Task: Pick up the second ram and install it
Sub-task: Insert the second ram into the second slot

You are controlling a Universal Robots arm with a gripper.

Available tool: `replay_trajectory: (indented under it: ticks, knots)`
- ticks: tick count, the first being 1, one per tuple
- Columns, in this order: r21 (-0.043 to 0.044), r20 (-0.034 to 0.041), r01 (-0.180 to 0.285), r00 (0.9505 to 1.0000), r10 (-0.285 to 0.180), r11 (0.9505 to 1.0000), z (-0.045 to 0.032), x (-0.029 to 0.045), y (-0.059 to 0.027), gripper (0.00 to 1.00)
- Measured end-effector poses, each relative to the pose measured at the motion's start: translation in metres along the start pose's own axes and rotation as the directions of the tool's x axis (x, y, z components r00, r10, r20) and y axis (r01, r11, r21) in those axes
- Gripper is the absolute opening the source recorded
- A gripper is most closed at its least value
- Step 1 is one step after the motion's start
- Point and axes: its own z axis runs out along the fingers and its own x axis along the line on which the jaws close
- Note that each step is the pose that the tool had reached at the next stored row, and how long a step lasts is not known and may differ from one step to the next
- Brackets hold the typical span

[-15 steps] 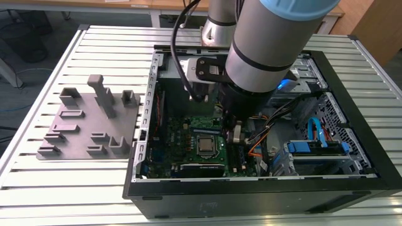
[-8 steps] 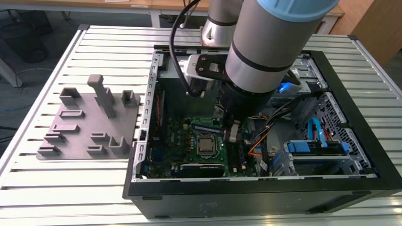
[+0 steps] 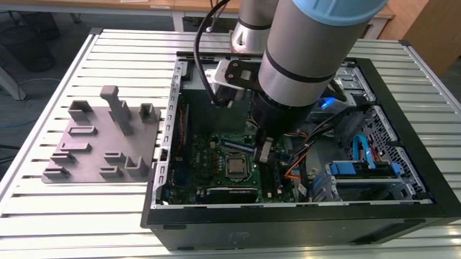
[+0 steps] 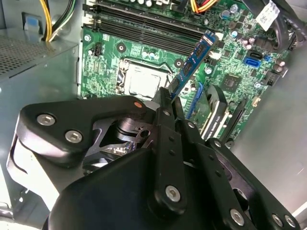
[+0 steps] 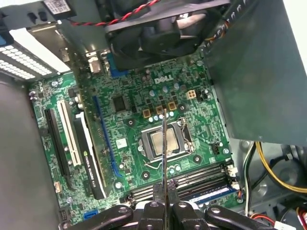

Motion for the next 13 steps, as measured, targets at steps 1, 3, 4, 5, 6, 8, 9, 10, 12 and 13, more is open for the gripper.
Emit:
replay_trajectory:
  ticks: [1,3,4,5,6,8,9,10,12,13]
  knots:
    - [0.0004,0.0003,-0.005,1.0,0.005,1.0,0.0,0.0,0.0,0.14]
    - [0.0013,0.001,-0.014,0.9999,0.014,0.9999,0.0,0.0,0.0,0.14]
    - [0.0018,0.0011,-0.019,0.9998,0.019,0.9998,0.0,0.0,0.0,0.14]
    - [0.0024,0.0013,-0.025,0.9997,0.025,0.9997,0.0,0.0,0.0,0.14]
    - [0.0029,0.0016,-0.031,0.9995,0.031,0.9995,0.0,0.0,0.0,0.14]
    - [0.0038,0.0025,-0.042,0.9991,0.042,0.9991,0.0001,0.0,0.0,0.14]
    - [0.0042,0.0028,-0.047,0.9989,0.047,0.9989,0.0001,0.0,0.0,0.14]
    - [0.0046,0.0032,-0.052,0.9986,0.052,0.9986,0.0002,0.0,0.0,0.14]
    - [0.0055,0.0038,-0.062,0.9981,0.062,0.998,0.0002,0.0,0.0,0.14]
    - [0.0059,0.0041,-0.067,0.9978,0.067,0.9977,0.0002,0.0,0.0,0.14]
